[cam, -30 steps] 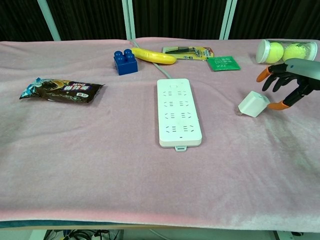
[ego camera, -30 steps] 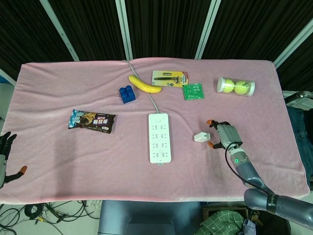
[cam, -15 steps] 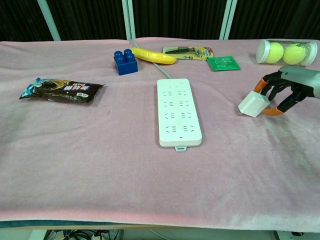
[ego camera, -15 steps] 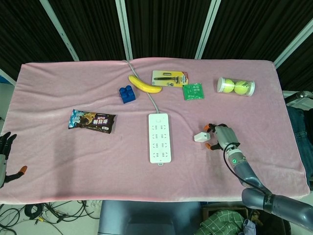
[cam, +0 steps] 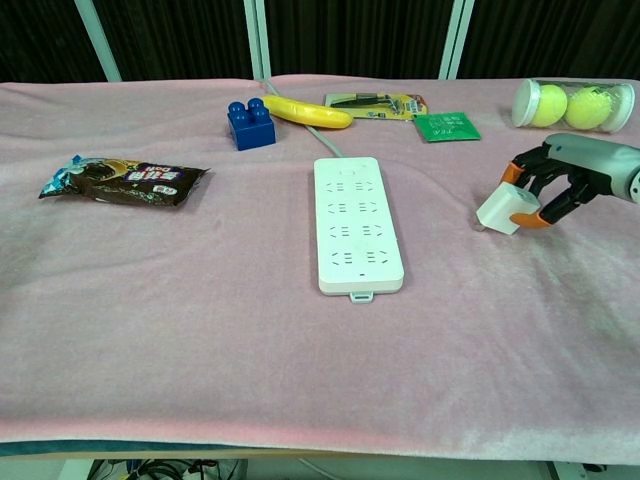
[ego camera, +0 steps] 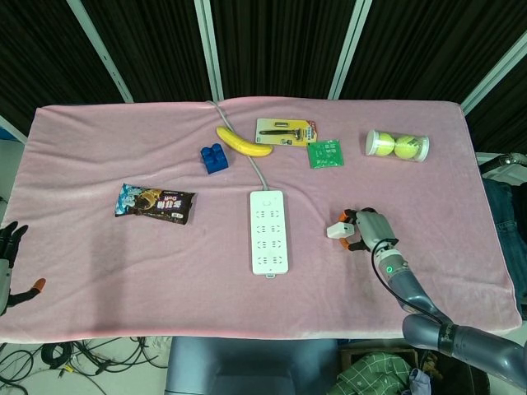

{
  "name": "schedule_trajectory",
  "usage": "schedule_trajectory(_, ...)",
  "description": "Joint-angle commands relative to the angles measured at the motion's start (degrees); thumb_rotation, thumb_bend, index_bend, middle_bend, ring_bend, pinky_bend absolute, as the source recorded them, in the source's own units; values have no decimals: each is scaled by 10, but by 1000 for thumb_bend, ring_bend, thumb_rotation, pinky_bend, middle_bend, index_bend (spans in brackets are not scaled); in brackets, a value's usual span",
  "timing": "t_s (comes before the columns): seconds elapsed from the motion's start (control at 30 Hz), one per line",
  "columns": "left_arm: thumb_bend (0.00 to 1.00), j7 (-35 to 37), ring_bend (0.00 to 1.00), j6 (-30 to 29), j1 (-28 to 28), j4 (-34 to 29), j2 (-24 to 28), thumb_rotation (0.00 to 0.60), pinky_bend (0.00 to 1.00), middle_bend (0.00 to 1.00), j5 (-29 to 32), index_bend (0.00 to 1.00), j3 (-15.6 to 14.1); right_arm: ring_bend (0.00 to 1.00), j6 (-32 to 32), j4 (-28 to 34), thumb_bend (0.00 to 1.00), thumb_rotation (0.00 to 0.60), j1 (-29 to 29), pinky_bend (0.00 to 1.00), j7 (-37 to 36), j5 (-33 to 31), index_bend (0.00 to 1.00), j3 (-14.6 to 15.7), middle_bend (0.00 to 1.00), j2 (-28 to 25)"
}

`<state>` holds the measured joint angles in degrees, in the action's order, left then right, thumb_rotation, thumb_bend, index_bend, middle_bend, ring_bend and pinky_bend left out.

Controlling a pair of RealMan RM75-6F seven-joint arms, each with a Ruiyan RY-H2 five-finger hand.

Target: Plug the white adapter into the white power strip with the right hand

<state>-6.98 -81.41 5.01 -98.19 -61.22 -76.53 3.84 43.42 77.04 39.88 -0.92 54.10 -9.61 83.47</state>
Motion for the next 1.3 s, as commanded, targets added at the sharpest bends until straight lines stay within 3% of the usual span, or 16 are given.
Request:
schedule_trajectory(0.03,227,-1,0,0,0,0,0,600,0,0,0,10,0,373,-3,-1,264,600,0,160,-2,2,422,-2,406,1)
schedule_trajectory(0.43,228,-2,0,-2,0,1,-2,600,0,0,-1,10,0,420,-8,-4,270,600,-1,169,-3,5,498,-5,460,5)
schedule_trajectory(0.87,227,-2,0,-2,0,1,-1,600,0,0,0,10,1,463,-2,7,343,600,4,187,1,30,564,-14,509,-6)
schedule_trajectory(1.07,227,-3,0,-2,0,0,-2,600,0,0,0,10,0,467,-35,50,337,600,37,187,56,15,582,-16,512,-46)
schedule_trajectory(1.3,228,-2,0,-1,0,0,-1,600,0,0,1,10,1,469,-68,120,337,600,107,188,159,-73,591,-13,515,-88)
